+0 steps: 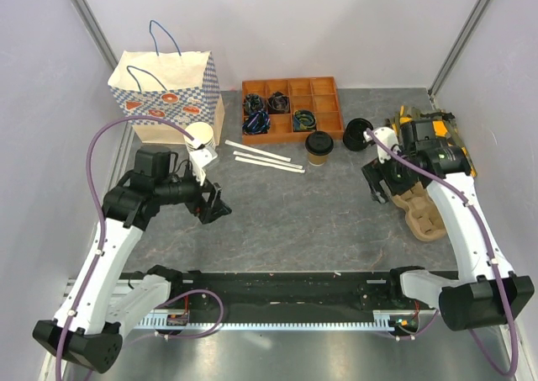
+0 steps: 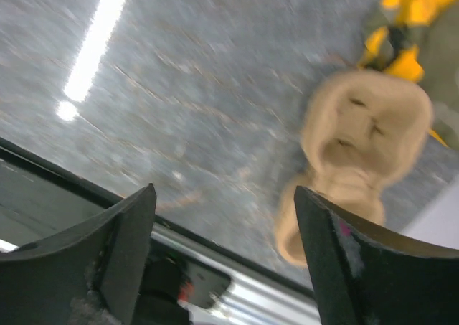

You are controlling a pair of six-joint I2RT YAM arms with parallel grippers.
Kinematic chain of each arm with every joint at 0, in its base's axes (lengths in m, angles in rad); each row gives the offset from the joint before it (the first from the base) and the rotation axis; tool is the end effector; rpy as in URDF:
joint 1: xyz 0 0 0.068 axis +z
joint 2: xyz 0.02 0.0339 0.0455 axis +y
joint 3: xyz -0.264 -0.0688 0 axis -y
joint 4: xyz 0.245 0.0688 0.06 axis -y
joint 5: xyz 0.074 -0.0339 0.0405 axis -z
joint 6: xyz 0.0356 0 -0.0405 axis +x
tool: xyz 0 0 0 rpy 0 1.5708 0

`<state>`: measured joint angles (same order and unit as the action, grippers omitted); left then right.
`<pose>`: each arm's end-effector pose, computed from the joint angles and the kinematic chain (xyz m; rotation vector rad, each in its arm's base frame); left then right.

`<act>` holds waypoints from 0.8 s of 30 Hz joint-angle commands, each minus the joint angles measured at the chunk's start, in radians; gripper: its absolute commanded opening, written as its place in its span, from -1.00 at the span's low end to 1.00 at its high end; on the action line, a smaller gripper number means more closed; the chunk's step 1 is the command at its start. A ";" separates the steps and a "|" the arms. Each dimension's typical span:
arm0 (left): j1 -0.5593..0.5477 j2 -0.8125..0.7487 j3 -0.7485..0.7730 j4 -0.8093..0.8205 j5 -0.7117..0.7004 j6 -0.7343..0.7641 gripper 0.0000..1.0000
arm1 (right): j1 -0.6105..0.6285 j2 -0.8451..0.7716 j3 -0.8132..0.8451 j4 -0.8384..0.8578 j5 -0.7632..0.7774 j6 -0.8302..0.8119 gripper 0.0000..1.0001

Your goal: Pack the takeout coffee

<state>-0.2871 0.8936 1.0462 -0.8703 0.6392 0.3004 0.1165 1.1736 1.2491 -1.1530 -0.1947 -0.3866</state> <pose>0.1521 -0.0671 0.3483 0.9502 2.0026 -0.7188 0.2070 0.0312 0.3393 -0.7154 2.5245 0.1649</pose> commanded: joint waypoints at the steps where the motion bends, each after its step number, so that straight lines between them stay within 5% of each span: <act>1: 0.023 0.019 0.012 -0.145 0.073 0.085 0.77 | -0.058 0.026 -0.034 -0.106 0.149 -0.176 0.60; 10: 0.040 0.059 0.067 -0.226 -0.064 0.138 0.73 | -0.322 0.201 -0.030 -0.108 0.216 -0.330 0.10; 24: 0.040 0.104 0.121 -0.121 0.014 0.028 0.71 | -0.354 0.370 -0.005 -0.048 0.133 -0.101 -0.18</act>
<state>-0.2520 1.0058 1.1126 -1.0367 0.6136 0.3737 -0.2379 1.5360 1.2114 -1.2324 -0.0406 -0.5880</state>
